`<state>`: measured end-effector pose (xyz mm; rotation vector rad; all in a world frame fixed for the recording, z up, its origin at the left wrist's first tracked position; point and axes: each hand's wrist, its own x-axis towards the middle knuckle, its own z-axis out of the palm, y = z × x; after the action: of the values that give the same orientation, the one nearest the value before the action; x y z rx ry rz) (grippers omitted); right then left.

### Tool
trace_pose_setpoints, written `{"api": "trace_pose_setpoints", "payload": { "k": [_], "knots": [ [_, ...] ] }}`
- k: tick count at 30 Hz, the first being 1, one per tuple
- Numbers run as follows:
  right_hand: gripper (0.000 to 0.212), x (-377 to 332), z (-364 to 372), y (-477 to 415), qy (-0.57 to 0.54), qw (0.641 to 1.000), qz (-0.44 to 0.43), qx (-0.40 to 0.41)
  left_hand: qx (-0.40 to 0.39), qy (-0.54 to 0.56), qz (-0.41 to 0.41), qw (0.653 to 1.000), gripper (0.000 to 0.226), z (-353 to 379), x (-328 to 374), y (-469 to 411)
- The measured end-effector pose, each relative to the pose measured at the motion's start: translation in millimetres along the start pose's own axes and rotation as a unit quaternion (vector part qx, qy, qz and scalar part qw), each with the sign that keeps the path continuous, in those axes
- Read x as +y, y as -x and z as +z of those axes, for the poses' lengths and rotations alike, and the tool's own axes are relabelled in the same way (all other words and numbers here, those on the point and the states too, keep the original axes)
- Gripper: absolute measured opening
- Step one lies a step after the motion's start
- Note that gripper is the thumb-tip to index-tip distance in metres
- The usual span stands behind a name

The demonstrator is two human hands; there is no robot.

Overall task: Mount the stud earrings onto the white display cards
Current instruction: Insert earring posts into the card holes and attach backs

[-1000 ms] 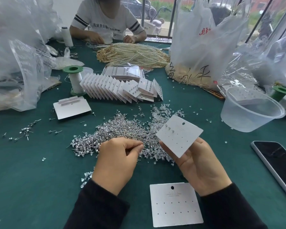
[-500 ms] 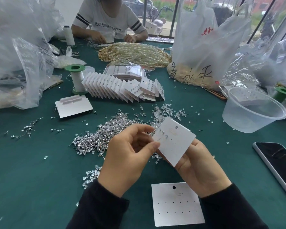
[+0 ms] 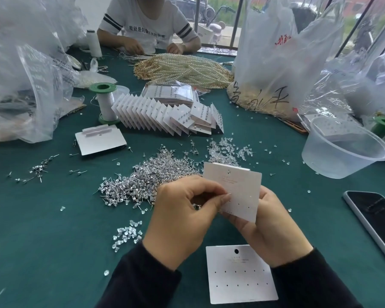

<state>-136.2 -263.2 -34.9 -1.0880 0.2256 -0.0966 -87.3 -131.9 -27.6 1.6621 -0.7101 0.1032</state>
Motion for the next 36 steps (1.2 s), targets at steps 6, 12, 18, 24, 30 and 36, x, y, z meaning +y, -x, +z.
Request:
{"api": "trace_pose_setpoints", "payload": {
  "k": [6, 12, 18, 24, 30, 36],
  "knots": [
    [0.029, 0.6, 3.3, 1.6, 0.072, 0.995, -0.066, -0.014, 0.035, 0.008, -0.009, 0.999, 0.001, 2.1, -2.1, -0.6],
    [0.027, 1.8, 3.6, 3.1, 0.147, 0.983, -0.108, 0.013, 0.040, -0.018, -0.003, 0.999, 0.009, 1.7, -3.5, -0.6],
    [0.010, 3.6, 3.4, 3.7, 0.222, 0.962, -0.154, 0.048, 0.023, -0.055, 0.013, 0.998, 0.005, 0.3, -2.5, 0.2],
    [0.021, 4.5, 3.8, 2.8, 0.300, 0.931, -0.199, 0.054, -0.002, -0.109, 0.044, 0.993, 0.007, -1.2, -1.7, -0.3],
    [0.019, 8.2, 3.4, 1.5, 0.346, 0.909, -0.221, 0.077, -0.005, -0.130, 0.050, 0.990, 0.006, -1.1, -2.3, 0.2],
    [0.015, 8.8, 6.3, 3.1, 0.337, 0.907, -0.240, 0.082, 0.038, -0.063, 0.003, 0.997, 0.008, 2.3, -3.8, 0.4]
  ]
}}
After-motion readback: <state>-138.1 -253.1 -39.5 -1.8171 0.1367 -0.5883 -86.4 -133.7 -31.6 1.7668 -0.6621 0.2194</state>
